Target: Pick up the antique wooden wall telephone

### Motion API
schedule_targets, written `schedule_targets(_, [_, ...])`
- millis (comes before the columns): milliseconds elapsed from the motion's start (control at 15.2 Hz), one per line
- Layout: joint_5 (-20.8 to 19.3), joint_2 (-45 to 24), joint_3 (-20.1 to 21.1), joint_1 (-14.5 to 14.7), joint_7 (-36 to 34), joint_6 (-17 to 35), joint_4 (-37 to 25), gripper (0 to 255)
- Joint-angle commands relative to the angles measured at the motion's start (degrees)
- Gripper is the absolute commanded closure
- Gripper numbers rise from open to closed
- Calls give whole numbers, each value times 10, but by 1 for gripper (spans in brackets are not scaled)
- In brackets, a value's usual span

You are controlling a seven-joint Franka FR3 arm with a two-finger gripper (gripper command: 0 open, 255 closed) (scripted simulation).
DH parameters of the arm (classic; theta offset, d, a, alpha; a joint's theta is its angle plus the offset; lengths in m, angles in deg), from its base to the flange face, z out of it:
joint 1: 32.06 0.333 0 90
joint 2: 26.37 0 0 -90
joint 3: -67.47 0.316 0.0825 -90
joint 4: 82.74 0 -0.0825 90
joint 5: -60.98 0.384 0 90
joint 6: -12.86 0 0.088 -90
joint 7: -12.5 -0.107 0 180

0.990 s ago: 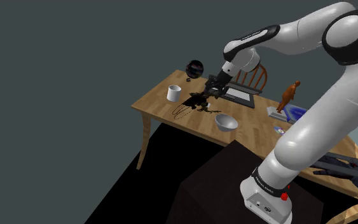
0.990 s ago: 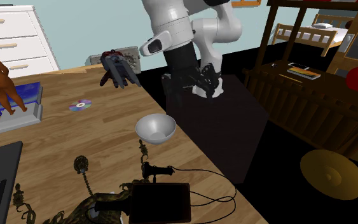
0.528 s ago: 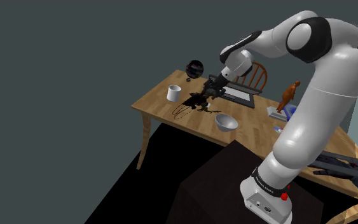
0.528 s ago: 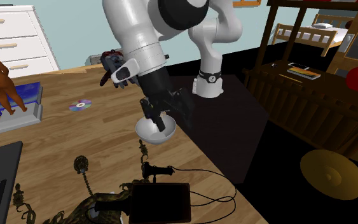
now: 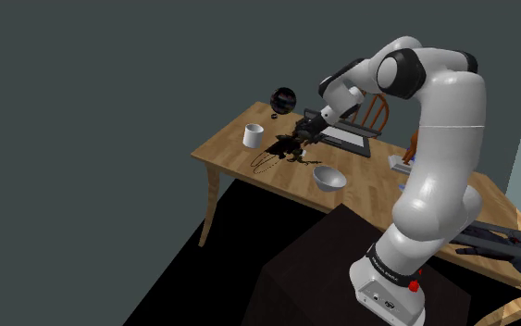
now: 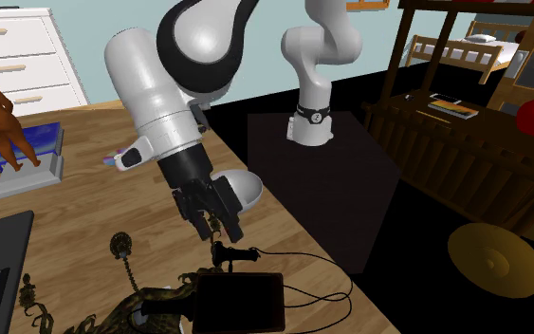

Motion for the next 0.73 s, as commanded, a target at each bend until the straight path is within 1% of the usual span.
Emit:
schedule_targets(0, [19,-19,6,-8,9,3,-12,0])
schedule_targets(396, [48,-55,20,-17,41,20,-18,0])
schedule_targets(528, [48,-55,20,-17,41,20,-18,0])
schedule_targets(594, [48,-55,20,-17,41,20,-18,255])
schedule_targets(660, [48,-56,20,-17,41,20,-18,255])
